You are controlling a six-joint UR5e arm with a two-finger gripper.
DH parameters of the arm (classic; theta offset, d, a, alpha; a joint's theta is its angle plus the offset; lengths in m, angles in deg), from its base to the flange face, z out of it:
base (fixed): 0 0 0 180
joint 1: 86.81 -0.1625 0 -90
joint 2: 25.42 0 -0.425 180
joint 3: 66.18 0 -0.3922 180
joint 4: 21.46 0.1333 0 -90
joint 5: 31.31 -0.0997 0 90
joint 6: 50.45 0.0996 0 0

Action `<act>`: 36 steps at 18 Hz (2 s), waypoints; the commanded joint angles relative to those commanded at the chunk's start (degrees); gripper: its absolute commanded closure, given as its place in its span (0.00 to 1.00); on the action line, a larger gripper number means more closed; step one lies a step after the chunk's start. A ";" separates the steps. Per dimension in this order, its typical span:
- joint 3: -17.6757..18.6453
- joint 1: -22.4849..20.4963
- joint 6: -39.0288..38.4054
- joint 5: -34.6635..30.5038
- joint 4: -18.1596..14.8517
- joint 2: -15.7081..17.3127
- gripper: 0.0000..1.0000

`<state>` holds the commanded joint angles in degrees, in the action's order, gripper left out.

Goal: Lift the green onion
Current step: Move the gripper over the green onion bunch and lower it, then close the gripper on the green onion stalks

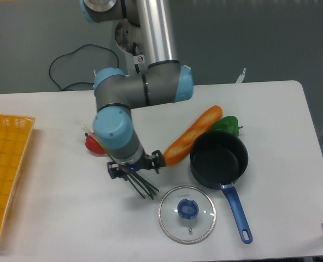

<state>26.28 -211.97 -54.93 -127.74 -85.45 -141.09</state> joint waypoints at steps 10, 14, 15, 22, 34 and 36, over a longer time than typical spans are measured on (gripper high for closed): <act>4.92 3.60 -3.69 0.98 -0.18 0.88 0.00; 4.92 3.17 -3.43 1.59 -0.79 0.79 0.00; 4.84 3.08 -3.35 1.77 -1.32 0.70 0.00; 4.92 3.08 -3.08 2.56 -2.29 -1.67 0.00; 5.54 3.69 -2.99 3.53 -2.81 -1.76 0.04; 5.45 3.78 -2.99 3.61 -2.99 -1.67 0.15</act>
<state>31.74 -208.18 -57.92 -124.12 -88.44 -142.76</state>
